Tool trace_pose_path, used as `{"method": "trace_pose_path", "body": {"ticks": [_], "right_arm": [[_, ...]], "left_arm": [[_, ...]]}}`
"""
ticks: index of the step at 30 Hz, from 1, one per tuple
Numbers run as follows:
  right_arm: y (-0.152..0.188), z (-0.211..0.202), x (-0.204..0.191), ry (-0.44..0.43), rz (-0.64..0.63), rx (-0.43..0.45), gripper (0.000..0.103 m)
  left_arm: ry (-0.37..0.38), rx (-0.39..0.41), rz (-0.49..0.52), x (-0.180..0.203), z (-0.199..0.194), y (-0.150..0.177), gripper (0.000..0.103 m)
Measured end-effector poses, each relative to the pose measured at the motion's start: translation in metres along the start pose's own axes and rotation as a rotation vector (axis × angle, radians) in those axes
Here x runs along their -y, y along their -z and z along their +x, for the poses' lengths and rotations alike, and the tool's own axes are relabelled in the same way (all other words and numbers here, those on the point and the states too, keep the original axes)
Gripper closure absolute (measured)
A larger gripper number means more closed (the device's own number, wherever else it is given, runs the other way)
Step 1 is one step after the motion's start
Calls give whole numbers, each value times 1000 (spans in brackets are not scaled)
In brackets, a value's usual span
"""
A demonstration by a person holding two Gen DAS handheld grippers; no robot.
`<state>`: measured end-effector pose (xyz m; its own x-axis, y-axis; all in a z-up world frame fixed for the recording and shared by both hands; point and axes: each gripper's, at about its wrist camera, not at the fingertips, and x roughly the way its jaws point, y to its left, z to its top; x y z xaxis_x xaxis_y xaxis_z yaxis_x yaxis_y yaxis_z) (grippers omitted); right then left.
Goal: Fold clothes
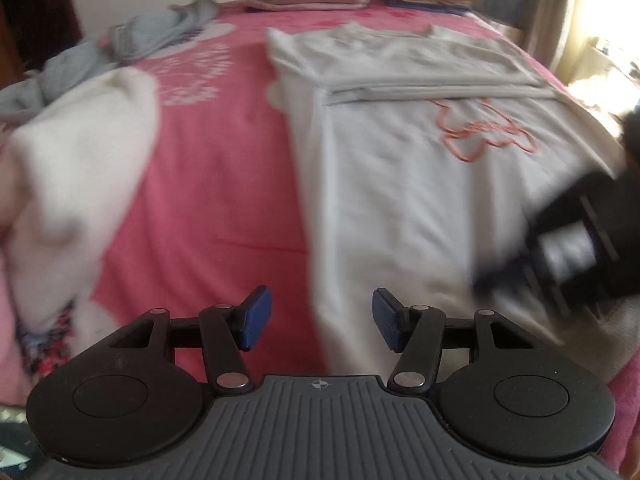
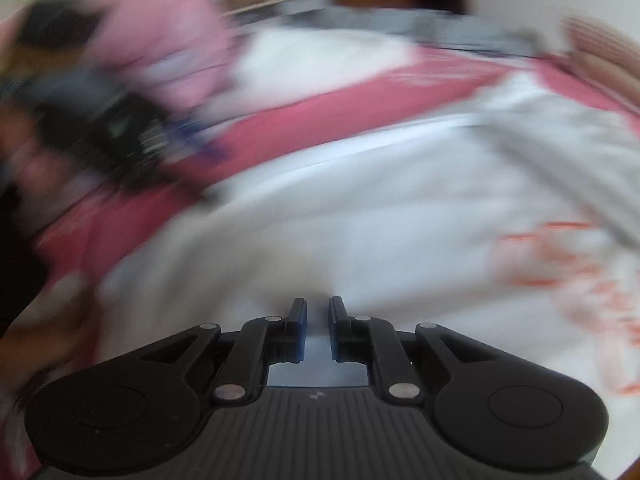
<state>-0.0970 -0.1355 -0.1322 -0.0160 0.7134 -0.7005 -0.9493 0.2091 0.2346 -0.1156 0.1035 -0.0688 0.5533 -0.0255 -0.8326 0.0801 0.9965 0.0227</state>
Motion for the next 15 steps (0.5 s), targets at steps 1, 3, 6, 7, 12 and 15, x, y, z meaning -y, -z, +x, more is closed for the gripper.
{"method": "trace_pose_path", "body": {"ticks": [1, 3, 6, 7, 12, 15], "right_arm": [[3, 0, -14, -67, -17, -11, 90], [0, 1, -32, -195, -77, -45, 91], [-18, 1, -22, -98, -136, 11, 91], [-28, 3, -5, -42, -94, 40, 91], [-51, 33, 30, 144, -37, 55, 90], [-41, 41, -13, 33, -112, 58, 90]], "left_arm": [[-14, -5, -8, -4, -2, 1, 46], [-39, -17, -19, -10, -4, 4, 46], [-68, -30, -32, -14, -6, 7, 46], [-74, -32, -38, -14, -7, 8, 46], [-119, -23, -58, -15, -18, 10, 46], [-156, -24, -74, -17, -24, 13, 46]]}}
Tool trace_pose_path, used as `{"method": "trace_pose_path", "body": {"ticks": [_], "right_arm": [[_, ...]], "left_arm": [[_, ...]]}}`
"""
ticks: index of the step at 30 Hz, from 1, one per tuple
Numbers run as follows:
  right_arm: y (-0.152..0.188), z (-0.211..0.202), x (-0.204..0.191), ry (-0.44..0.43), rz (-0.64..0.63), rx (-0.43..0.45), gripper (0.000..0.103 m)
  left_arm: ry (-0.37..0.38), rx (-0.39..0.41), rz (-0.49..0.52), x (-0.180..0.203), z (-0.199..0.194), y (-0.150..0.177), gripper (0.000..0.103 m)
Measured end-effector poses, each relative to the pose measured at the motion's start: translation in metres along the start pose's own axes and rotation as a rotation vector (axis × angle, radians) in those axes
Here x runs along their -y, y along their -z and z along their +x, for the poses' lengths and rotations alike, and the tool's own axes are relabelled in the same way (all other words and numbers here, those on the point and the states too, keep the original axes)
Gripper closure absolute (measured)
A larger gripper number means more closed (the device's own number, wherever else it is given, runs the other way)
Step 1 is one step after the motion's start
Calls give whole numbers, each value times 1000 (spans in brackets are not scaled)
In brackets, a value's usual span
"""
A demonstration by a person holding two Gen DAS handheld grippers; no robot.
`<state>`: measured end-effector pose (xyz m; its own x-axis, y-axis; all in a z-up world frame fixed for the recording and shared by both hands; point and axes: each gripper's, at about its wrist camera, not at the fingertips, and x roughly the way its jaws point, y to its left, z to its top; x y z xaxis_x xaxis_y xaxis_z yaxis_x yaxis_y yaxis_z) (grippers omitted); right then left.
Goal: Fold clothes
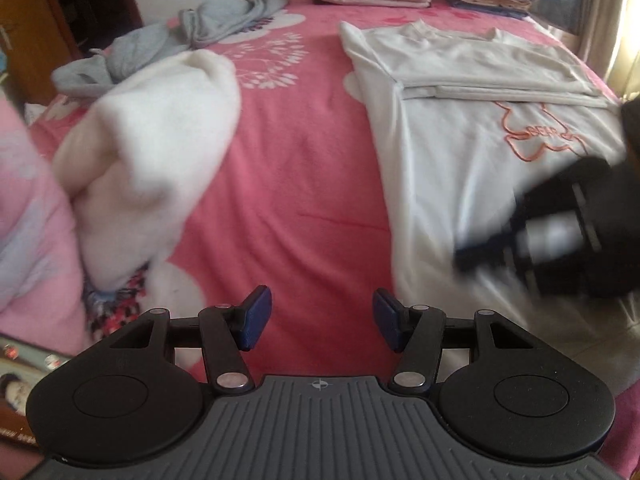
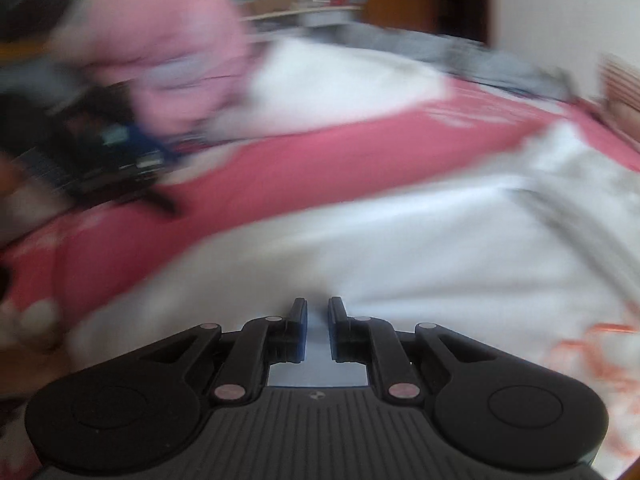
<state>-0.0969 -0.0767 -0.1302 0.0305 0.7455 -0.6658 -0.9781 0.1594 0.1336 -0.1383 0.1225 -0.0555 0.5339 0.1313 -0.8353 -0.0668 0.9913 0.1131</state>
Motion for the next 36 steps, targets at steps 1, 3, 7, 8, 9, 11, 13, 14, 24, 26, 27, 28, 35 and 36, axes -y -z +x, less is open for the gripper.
{"method": "trace_pose_path", "body": {"ticks": [1, 3, 7, 8, 9, 11, 13, 14, 24, 26, 27, 28, 35, 36], "right_arm": [[2, 3, -18, -57, -17, -4, 90], [7, 6, -50, -166, -53, -17, 90], [12, -4, -81, -240, -133, -12, 91], [8, -7, -74, -234, -111, 2, 91], [5, -9, -67, -203, -87, 19, 91], [3, -18, -51, -112, -48, 34, 90], [8, -25, -32, -42, 8, 19, 90], [13, -28, -25, -19, 38, 6, 90], [45, -68, -72, -73, 202, -36, 91], [42, -80, -57, 71, 233, 3, 91], [44, -81, -50, 127, 244, -6, 91], [45, -82, -43, 184, 255, -15, 91], [87, -122, -46, 417, 283, -221, 91], [93, -135, -48, 432, 321, -249, 92]], "left_arm": [[-12, -5, -8, -1, -1, 1, 46], [-33, -18, -27, -4, -4, 4, 46], [-46, -14, -63, -8, -12, 9, 46], [-49, -5, -69, -7, -12, 10, 46], [-50, 4, -76, -6, -13, 10, 46], [-38, 15, -97, -3, -11, 8, 46], [-10, 20, -97, 2, -8, 3, 46], [4, 21, -82, 6, -5, 0, 46], [156, 48, 100, 37, 14, -34, 46], [185, 84, 108, 41, 14, -34, 46], [203, 109, 114, 43, 14, -32, 45], [221, 134, 120, 44, 14, -30, 45], [378, 173, 167, 63, 5, -15, 45], [394, 177, 193, 65, 2, -12, 45]]}}
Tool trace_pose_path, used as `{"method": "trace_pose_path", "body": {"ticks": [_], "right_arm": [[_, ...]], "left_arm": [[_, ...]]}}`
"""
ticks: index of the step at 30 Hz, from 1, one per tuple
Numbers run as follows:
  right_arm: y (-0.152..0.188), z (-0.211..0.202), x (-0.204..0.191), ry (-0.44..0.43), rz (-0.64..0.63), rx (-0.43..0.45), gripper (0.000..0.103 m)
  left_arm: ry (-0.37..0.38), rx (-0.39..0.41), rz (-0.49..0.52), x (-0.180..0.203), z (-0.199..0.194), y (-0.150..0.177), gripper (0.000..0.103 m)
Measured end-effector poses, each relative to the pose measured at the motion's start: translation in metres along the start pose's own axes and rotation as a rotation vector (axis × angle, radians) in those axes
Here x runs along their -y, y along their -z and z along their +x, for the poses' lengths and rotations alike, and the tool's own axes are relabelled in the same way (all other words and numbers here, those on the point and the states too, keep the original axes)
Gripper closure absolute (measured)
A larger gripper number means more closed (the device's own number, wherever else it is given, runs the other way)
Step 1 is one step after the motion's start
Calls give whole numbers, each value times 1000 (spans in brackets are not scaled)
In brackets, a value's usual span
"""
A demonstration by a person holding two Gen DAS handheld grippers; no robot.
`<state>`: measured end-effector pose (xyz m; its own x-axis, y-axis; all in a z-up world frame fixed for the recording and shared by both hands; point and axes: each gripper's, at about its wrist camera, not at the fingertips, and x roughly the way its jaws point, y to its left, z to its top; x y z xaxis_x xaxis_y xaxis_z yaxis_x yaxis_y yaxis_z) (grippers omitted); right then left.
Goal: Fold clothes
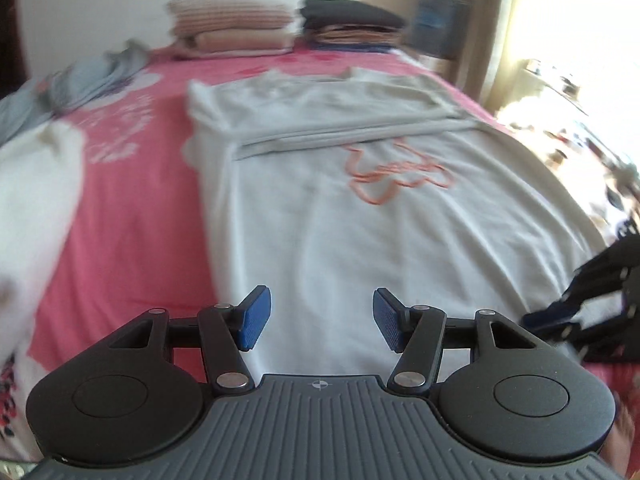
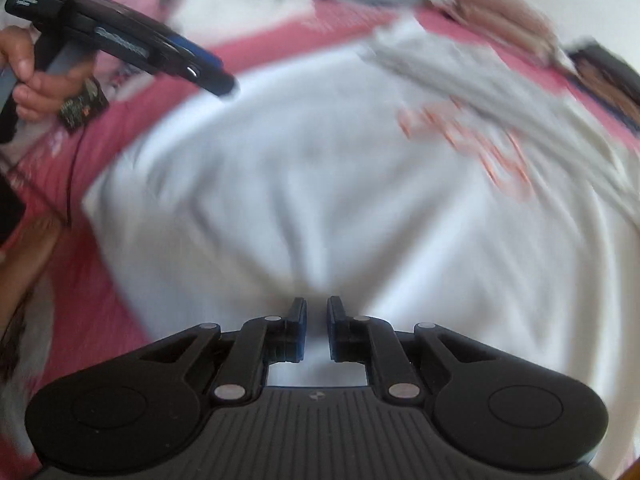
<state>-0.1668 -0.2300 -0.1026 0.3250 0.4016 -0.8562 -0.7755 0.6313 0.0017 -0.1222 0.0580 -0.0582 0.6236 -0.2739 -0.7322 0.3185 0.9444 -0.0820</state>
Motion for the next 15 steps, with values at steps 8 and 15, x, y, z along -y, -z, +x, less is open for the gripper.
{"method": "trace_pose_path", "body": {"ticks": [8, 15], "right_arm": [[-31, -8, -12, 119, -5, 76, 91], [19, -8, 41, 181, 237, -12, 92]], "left_arm": [[95, -44, 120, 33, 13, 20, 45], [96, -100, 126, 36, 20, 30, 45]]}}
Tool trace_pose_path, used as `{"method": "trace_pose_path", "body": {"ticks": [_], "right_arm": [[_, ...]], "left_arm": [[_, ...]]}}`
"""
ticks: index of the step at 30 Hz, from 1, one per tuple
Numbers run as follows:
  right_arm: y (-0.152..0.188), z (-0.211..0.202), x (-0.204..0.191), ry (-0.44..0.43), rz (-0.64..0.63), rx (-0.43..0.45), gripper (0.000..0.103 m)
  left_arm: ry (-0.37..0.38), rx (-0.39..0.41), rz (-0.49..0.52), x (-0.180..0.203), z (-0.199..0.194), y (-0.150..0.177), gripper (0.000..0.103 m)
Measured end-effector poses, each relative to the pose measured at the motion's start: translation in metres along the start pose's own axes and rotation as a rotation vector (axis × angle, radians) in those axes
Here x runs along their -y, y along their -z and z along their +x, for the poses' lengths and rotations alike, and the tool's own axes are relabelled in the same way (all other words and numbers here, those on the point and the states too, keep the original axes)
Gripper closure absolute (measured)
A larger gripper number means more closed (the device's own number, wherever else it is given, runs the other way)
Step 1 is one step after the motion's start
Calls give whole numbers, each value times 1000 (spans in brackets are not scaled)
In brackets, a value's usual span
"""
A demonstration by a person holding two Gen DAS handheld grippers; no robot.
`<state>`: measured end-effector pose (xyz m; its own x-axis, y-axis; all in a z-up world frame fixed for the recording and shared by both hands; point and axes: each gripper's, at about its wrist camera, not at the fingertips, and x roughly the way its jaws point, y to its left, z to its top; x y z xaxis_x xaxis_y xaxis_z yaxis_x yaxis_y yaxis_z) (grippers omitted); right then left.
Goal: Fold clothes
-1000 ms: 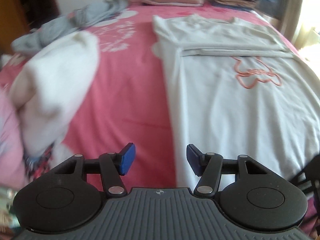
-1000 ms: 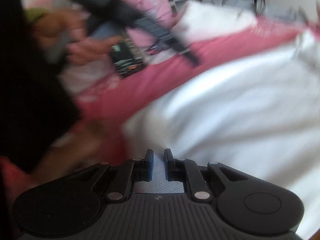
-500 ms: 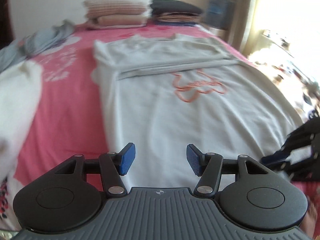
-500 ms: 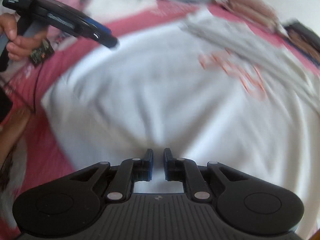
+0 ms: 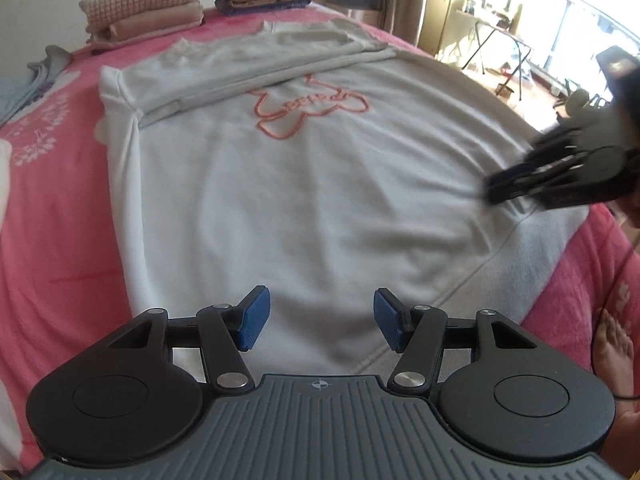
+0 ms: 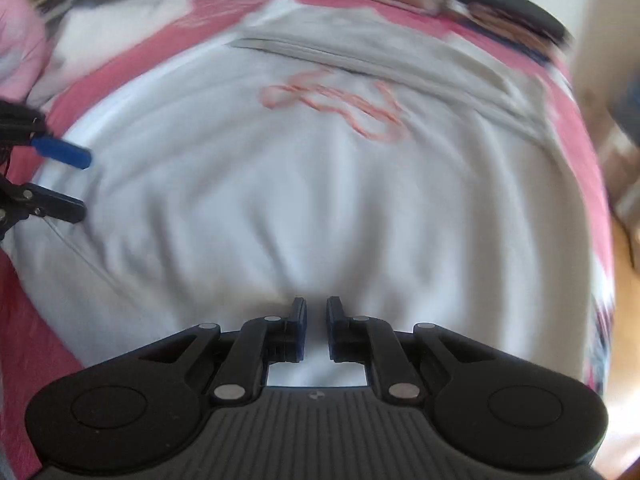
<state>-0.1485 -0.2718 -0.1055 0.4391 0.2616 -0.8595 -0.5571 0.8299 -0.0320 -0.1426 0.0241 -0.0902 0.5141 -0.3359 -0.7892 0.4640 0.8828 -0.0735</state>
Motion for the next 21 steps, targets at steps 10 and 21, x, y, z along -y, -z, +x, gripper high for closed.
{"method": "trace_pose_path", "body": {"ticks": [10, 21], "right_arm": [[2, -29, 26, 157, 69, 20, 92], [30, -44, 63, 252, 241, 1, 92]], "left_arm": [[3, -40, -16, -1, 8, -1, 44], [-18, -58, -40, -4, 13, -6, 43]]}}
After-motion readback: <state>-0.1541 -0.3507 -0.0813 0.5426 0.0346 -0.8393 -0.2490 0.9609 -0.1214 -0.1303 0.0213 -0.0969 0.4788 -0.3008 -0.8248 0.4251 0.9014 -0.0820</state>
